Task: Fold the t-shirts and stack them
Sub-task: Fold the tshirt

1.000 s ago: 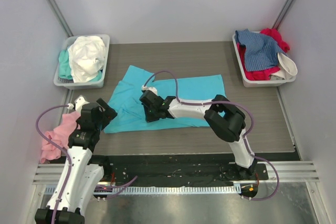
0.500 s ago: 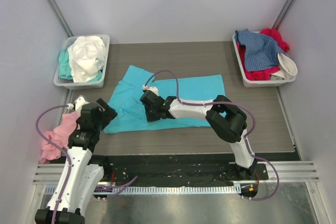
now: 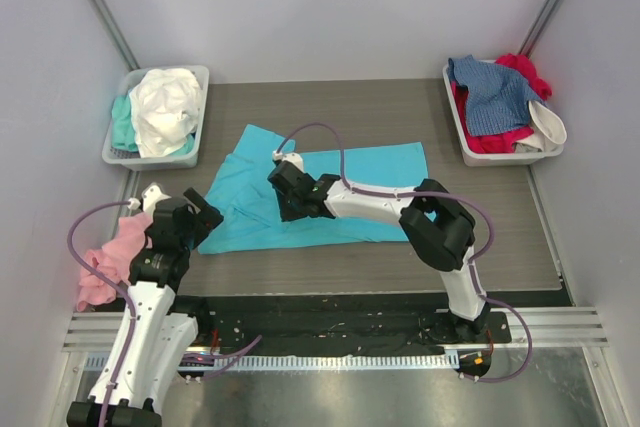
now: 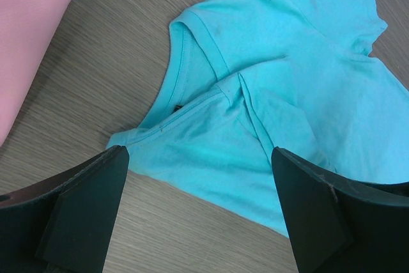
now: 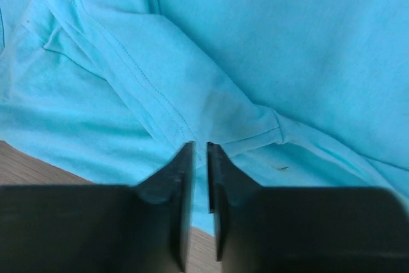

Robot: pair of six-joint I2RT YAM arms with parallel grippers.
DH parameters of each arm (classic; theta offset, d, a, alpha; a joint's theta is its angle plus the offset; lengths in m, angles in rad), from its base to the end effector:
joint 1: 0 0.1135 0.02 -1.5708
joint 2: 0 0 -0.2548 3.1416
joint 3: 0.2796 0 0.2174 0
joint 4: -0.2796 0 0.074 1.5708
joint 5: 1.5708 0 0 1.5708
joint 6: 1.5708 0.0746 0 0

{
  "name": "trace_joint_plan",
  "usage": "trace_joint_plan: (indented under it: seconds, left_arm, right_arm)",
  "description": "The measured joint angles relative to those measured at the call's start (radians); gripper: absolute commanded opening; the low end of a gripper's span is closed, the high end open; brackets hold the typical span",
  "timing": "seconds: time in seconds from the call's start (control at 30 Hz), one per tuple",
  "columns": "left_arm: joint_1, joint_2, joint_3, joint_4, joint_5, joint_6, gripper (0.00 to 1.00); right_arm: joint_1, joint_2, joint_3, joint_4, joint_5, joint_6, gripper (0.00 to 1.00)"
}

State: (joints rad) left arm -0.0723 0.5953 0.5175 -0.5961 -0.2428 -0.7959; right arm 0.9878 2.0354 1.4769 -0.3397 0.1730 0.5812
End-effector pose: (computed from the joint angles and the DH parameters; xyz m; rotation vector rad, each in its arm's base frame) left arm 0.1374 0.0080 0.2086 -0.9098 2.0351 -0.2040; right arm 0.2502 0.3561 0.1661 -0.4320 2.4722 0.4656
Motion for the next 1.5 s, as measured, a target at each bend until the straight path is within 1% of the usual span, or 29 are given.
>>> trace_joint_plan:
  seconds: [0.1, 0.2, 0.5, 0.83, 1.07, 1.5]
  left_arm:
    - [0.0, -0.005, -0.002, -0.001, 0.0, 0.0, 1.0]
    - [0.0, -0.005, -0.005, -0.002, 0.0, 0.0, 1.0]
    - [0.0, -0.007, -0.01, -0.003, 0.0, 0.0, 1.0]
    - [0.0, -0.009, -0.012, -0.004, 0.0, 0.0, 0.99]
    - [0.0, -0.009, -0.017, -0.005, 0.0, 0.0, 1.0]
    - [0.0, -0.011, -0.017, -0.004, 0.0, 0.0, 1.0]
  right_arm:
    - [-0.004, 0.0, 0.012, -0.006, 0.0, -0.008, 0.49]
    - [-0.009, 0.0, 0.014, -0.009, -0.007, -0.014, 0.51]
    - [0.005, 0.0, 0.027, -0.025, -0.046, -0.024, 0.51]
    - [0.042, 0.03, 0.045, -0.028, -0.06, -0.027, 0.47]
    - [0.042, 0.062, 0.033, -0.028, -0.059, -0.027, 0.45]
    - [0.042, 0.062, 0.03, -0.027, -0.053, -0.026, 0.41]
